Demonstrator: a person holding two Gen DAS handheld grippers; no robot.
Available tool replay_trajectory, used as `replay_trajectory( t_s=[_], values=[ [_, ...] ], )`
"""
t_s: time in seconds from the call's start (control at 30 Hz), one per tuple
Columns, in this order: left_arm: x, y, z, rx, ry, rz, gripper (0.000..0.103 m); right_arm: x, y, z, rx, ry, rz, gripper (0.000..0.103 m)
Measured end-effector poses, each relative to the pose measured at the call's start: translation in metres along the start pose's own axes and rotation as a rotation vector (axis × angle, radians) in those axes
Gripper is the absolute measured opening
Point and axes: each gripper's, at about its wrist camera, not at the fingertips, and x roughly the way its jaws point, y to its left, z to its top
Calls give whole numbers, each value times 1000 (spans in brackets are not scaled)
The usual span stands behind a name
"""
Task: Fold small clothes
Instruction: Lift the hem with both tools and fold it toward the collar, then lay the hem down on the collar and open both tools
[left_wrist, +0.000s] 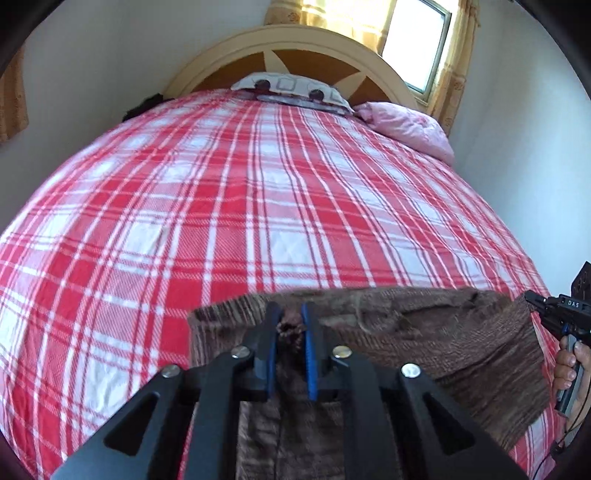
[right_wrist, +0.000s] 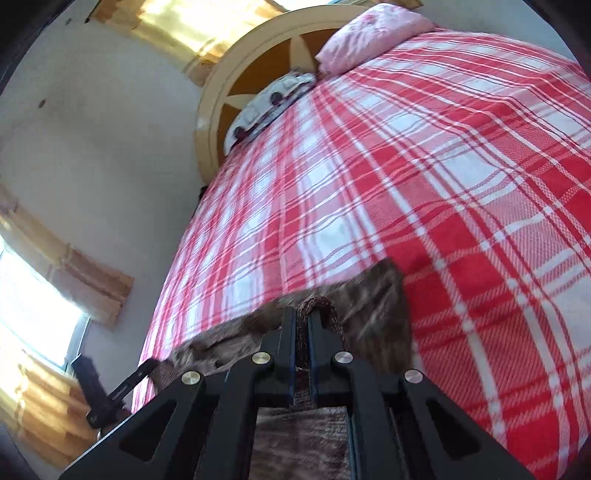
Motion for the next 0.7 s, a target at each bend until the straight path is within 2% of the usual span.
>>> replay_trajectory(
  t_s=[0.03,0.1,0.13,0.17,0.2,0.23,0.33,0.4,0.47,0.53,0.6,0.63,0.67,0.7],
  values=[
    [0,3,2,-15,-5,-2,22,5,-2,3,10,1,-7,6],
    [-3,8,4,-32,-14,10,32,11,-6,8,22,-15,-68,19],
    [-6,9,3,-32,-14,16,35,10,-4,10,4,-34,-113,48],
    [-10,9,0,-23,-19,19,43,8,-1,10,-18,-53,-137,73],
    [-13,8,-2,-6,-21,29,50,7,1,11,-26,-60,-135,75],
    [-19,6,-6,15,-25,47,52,4,5,10,-43,-66,-123,75],
    [-35,-2,-18,67,-36,23,64,-2,30,1,-167,-60,-97,75],
    [-38,-16,-28,140,-28,54,74,1,52,-13,-272,-26,-74,75],
    [-34,-28,-35,204,-17,80,75,13,72,-29,-352,40,-42,75],
    [-22,-38,-36,253,0,141,75,26,84,-40,-409,97,-39,75],
    [-2,-37,-36,270,27,231,77,44,87,-48,-451,139,-81,75],
    [12,-32,-36,273,58,321,77,53,84,-50,-454,153,-128,75],
    [21,-22,-38,239,94,361,75,61,77,-52,-439,175,-186,75],
    [23,-13,-39,204,115,344,76,65,71,-53,-417,193,-215,75]
  ],
)
